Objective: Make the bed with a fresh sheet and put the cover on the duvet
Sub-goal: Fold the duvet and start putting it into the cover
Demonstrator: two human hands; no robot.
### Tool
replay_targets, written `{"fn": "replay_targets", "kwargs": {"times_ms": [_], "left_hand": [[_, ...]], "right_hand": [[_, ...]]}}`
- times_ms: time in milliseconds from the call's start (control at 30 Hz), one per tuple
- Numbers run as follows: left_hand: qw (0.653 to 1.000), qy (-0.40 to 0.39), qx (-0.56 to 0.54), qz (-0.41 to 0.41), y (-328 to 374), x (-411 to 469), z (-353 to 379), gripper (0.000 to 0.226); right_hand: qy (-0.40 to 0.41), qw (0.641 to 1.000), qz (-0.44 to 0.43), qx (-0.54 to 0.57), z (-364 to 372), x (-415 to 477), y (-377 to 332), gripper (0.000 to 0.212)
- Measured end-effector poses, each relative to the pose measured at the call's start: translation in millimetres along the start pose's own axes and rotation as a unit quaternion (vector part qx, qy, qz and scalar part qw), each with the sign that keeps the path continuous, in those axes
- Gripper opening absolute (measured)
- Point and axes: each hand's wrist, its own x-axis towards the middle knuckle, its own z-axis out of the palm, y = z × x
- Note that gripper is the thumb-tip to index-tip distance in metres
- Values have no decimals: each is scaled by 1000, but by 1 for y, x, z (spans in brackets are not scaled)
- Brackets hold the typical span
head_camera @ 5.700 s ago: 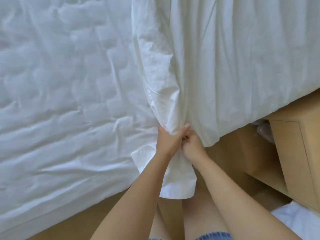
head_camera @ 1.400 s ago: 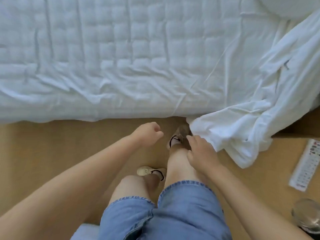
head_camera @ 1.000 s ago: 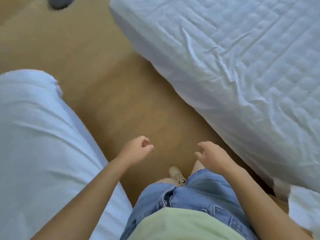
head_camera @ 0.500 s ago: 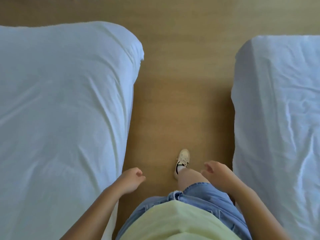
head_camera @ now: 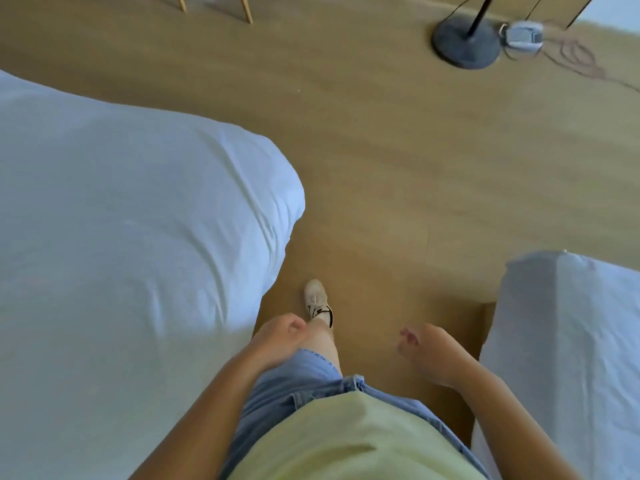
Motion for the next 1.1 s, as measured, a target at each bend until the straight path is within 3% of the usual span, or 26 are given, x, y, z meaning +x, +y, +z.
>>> {"fn": "replay_targets", "kwargs": {"times_ms": [100, 300, 433, 667, 800, 1000, 1100], "left_hand": [[1000, 14, 19, 2, 50, 66, -80, 7], [999, 22, 47, 7, 157, 172, -236, 32], [999, 44, -2, 8, 214, 245, -313, 28], [985, 60, -155, -47, 263, 384, -435, 18], [973, 96, -194, -83, 288, 435, -515, 11], [941, 137, -297, -93, 298, 494, -645, 9], [919, 174, -327, -136, 273, 526, -722, 25]], "right_hand": [[29, 999, 14, 15, -77, 62, -34, 38], [38, 999, -20, 26, -218, 173, -114, 39], [34, 998, -49, 21, -302, 260, -167, 33], [-9, 993, -79, -85, -491, 443, -268, 34], [-9, 987, -114, -111, -585, 525, -367, 29], [-78, 961, -201, -172, -647, 643, -553, 30], [-117, 946, -217, -209, -659, 707, -655, 33]]}}
